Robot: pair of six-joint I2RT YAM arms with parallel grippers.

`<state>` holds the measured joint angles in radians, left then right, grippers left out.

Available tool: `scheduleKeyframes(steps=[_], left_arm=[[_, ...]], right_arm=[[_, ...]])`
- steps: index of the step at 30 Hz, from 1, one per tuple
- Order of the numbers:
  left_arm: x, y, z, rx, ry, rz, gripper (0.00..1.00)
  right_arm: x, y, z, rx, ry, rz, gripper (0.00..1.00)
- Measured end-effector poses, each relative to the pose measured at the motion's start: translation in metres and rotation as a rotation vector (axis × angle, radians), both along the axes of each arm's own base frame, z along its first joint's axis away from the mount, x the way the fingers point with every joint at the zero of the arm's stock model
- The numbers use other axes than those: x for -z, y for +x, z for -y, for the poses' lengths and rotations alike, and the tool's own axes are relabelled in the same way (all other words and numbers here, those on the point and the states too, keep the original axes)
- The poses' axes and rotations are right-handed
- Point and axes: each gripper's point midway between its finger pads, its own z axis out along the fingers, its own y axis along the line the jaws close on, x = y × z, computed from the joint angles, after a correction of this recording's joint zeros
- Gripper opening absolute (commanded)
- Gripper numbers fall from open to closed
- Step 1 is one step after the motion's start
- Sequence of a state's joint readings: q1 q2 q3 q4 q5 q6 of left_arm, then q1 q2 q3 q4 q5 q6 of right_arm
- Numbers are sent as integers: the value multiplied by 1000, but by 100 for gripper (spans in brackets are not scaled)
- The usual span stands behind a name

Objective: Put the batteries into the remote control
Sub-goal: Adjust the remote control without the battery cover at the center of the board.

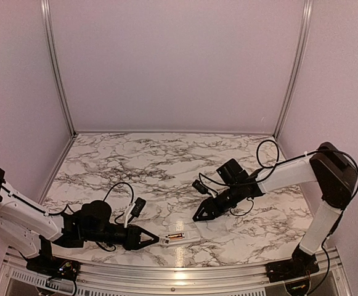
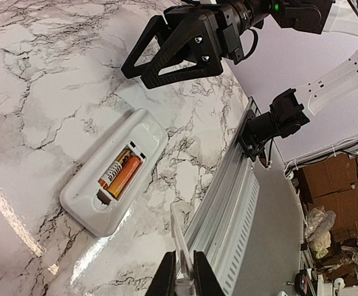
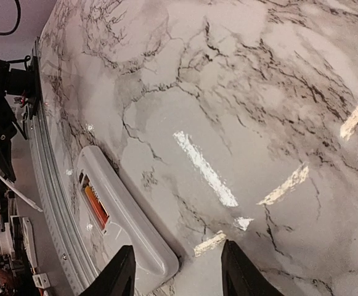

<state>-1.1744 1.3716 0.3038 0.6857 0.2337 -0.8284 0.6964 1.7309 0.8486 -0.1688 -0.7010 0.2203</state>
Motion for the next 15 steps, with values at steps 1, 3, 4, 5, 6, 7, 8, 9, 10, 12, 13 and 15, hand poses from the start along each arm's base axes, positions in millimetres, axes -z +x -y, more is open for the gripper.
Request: scheduleKeyframes(steps=[1, 3, 4, 5, 6, 7, 8, 9, 10, 12, 13, 15], left_arm=[[1, 0, 0, -6, 2, -5, 0], [2, 2, 0, -23, 1, -15, 0], [1, 4, 0, -35, 0, -19, 0], [2, 6, 0, -47, 1, -27, 0], [3, 8, 1, -61, 3, -34, 0], [4, 10, 1, -76, 5, -44, 0], [6, 11, 1, -87, 8, -54, 0], [8, 13, 1, -99, 13, -65, 0], [11, 14, 1, -111, 18, -78, 0], [13, 17, 3, -128, 22, -93, 0], [13, 18, 3, -138, 21, -99, 0], [9, 21, 7, -152, 10, -104, 0]], right_arm=[[1, 0, -1, -3, 8, 0, 45], [1, 0, -4, -8, 27, -3, 44], [2, -1, -4, -11, 33, -7, 43], [3, -2, -5, -13, 38, -13, 42], [4, -3, -5, -15, 42, -19, 41], [4, -5, -6, -19, 46, -23, 41], [5, -7, -6, -23, 51, -27, 40], [6, -9, -5, -27, 54, -32, 39], [7, -12, -5, -33, 56, -38, 38], [10, -18, -3, -42, 54, -54, 37], [12, -22, -2, -47, 52, -64, 36], [13, -29, -2, -62, 57, -81, 36]])
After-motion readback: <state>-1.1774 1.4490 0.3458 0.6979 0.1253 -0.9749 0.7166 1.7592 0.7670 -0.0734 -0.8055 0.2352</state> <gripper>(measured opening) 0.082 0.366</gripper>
